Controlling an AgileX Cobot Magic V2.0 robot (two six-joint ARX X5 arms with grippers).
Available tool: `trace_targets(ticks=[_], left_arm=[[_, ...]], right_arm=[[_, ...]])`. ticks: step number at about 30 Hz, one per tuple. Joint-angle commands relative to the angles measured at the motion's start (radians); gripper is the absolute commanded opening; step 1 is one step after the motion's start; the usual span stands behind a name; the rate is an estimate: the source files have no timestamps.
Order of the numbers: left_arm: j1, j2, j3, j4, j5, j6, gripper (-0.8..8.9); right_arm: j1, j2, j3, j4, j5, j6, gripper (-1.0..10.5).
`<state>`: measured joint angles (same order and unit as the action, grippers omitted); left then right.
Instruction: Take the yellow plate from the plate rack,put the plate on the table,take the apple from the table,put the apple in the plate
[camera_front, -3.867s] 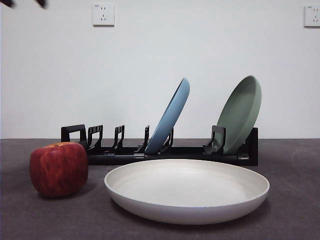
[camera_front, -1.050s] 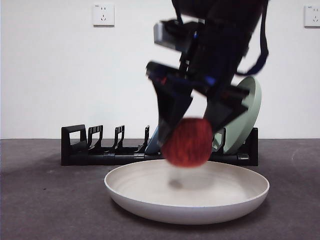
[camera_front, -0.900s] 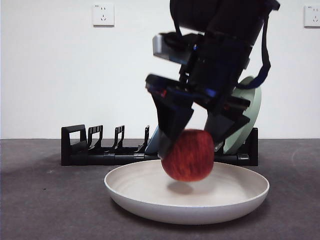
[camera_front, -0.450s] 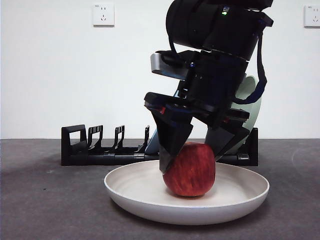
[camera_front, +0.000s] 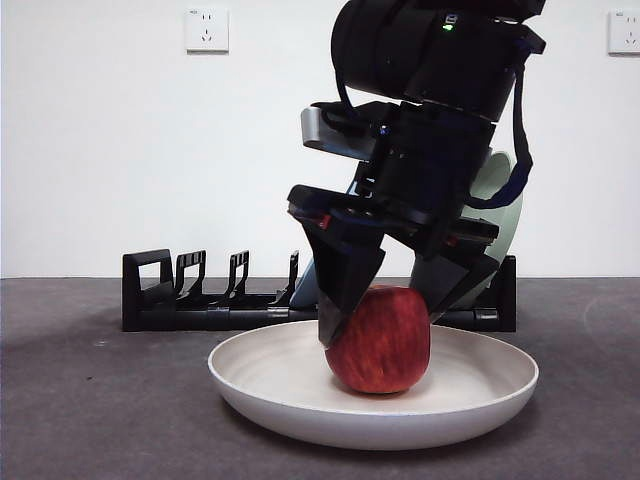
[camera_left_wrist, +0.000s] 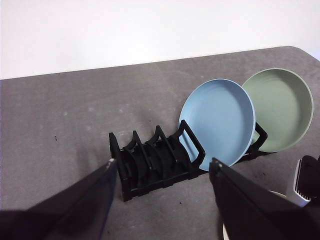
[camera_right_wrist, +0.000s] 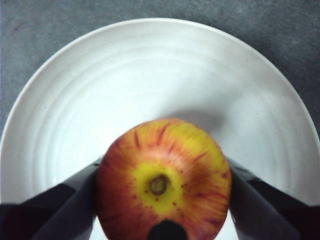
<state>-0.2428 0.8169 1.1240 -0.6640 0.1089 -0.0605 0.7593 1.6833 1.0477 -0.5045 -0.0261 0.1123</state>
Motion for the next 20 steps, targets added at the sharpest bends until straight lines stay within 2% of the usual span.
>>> trace_targets(ticks=[1,17,20], left_arm=[[0.000,-0.001,-0.003,0.003,0.004,0.012,3.10],[-0.021,0.019,-0.003,0.009,0.006,0.012,3.10],[-0.039,0.041,-0.003,0.019,0.029,0.013,3.10]], right_arm=[[0.001,0.004,-0.011,-0.005,-0.001,0.011,4.2],[-0.018,-0.235,-0.011,-0.031,0.011,-0.003,4.4],[-0.041,-0.309,-0.011,-0.031,0.069,-0.010,4.4]])
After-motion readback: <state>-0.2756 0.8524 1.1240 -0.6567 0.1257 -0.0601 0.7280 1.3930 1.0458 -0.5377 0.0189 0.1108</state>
